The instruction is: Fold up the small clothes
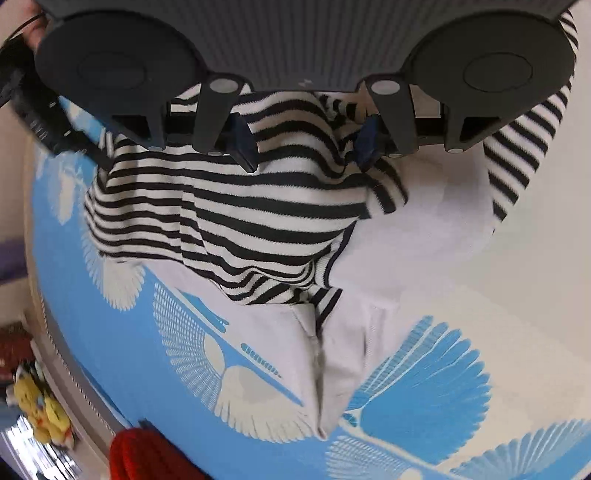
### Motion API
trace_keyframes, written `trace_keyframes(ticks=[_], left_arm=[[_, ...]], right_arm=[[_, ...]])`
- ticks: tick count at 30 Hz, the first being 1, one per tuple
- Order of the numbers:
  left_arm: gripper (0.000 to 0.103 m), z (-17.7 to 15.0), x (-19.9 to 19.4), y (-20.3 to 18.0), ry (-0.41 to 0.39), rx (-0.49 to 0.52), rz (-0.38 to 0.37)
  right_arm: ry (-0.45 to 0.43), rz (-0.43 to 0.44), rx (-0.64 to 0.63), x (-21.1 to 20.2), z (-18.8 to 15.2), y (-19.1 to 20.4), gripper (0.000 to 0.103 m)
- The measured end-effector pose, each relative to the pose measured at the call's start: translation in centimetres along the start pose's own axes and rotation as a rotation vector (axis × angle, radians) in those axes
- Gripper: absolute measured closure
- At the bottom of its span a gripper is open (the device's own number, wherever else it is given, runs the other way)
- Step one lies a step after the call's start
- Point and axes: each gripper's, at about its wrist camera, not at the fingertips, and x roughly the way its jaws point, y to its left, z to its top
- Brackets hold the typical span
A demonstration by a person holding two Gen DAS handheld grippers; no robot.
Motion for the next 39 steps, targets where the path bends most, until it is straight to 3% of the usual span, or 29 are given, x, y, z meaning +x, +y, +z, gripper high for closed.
trace_keyframes(ticks=[3, 5, 6, 7, 9, 11, 13, 15, 18, 20, 22, 24, 27, 29, 31, 33, 36, 37, 38, 39], left_arm=[[0.048, 0.3, 0.6, -0.1, 0.001, 0.020, 0.011], [0.070, 0.7, 1.0, -0.2, -0.006, 0.038, 0.013], [0.088, 1.0, 0.6, 0.0, -0.030, 0.040, 0.004], [0.098, 1.4, -0.1, 0.2, -0.075, 0.030, -0.020], [0.099, 2.0, -3.0, 0.9, -0.226, 0.002, -0.089], [0.099, 2.5, -6.2, 1.3, -0.399, 0.033, -0.168], [0.099, 2.9, -6.9, 2.1, -0.407, 0.044, -0.219], [0.098, 3.3, -5.3, 3.5, -0.285, 0.010, -0.219], [0.097, 3.1, -1.1, 6.0, -0.024, -0.055, -0.067], [0.089, 2.7, 0.5, 7.5, 0.076, -0.120, -0.058], [0.073, 2.9, 0.0, 8.1, 0.076, -0.159, -0.073], [0.064, 3.3, -1.4, 7.9, 0.018, -0.136, -0.066], [0.061, 3.8, -2.9, 7.8, -0.064, -0.127, -0.060], [0.060, 4.0, -3.2, 7.6, -0.080, -0.140, -0.076], [0.059, 4.0, -3.0, 7.3, -0.086, -0.147, -0.096], [0.059, 3.8, -3.0, 6.4, -0.092, -0.127, -0.105], [0.059, 3.5, -1.8, 5.3, -0.094, -0.064, -0.084], [0.066, 3.5, -1.3, 4.9, -0.091, -0.043, -0.082], [0.076, 3.4, -1.0, 4.6, -0.093, -0.028, -0.088], [0.098, 3.3, -1.0, 4.4, -0.101, -0.016, -0.114]], right_arm=[[-0.010, 0.041, 0.072, 0.6, 0.3, -0.4, 0.060], [-0.013, 0.063, 0.095, 0.8, 0.4, -0.5, 0.098], [-0.022, 0.074, 0.106, 0.7, 0.6, -0.3, 0.100], [-0.043, 0.103, 0.117, 0.2, 0.8, -0.1, 0.102], [-0.113, 0.220, 0.130, -1.7, 1.3, 0.6, 0.102], [-0.241, 0.420, 0.078, -5.2, 1.7, 2.1, 0.102], [-0.322, 0.499, -0.002, -7.7, 1.6, 3.0, 0.102], [-0.241, 0.412, 0.004, -7.2, 1.5, 2.7, 0.102], [0.049, -0.052, 0.013, -2.4, 0.1, -0.3, 0.102], [0.146, -0.212, 0.083, -0.6, -1.2, -3.0, 0.102], [0.145, -0.177, 0.160, -0.7, -1.0, -4.0, 0.099], [0.058, -0.129, 0.115, -2.2, -0.1, -3.2, 0.099], [-0.071, -0.089, 0.036, -3.9, 1.0, -1.8, 0.075], [-0.076, -0.038, 0.025, -3.6, 1.7, -1.6, 0.047], [-0.022, 0.011, 0.038, -2.3, 2.1, -1.5, 0.044], [0.008, 0.038, 0.046, -1.6, 1.5, -1.4, 0.044], [0.025, 0.006, 0.028, -0.3, 0.5, -0.9, 0.046], [0.021, -0.006, 0.023, -0.1, 0.4, -0.9, 0.057], [0.014, -0.012, 0.017, 0.5, 0.2, -0.3, 0.083], [0.005, -0.003, 0.012, 0.5, 0.3, -0.1, 0.097]])
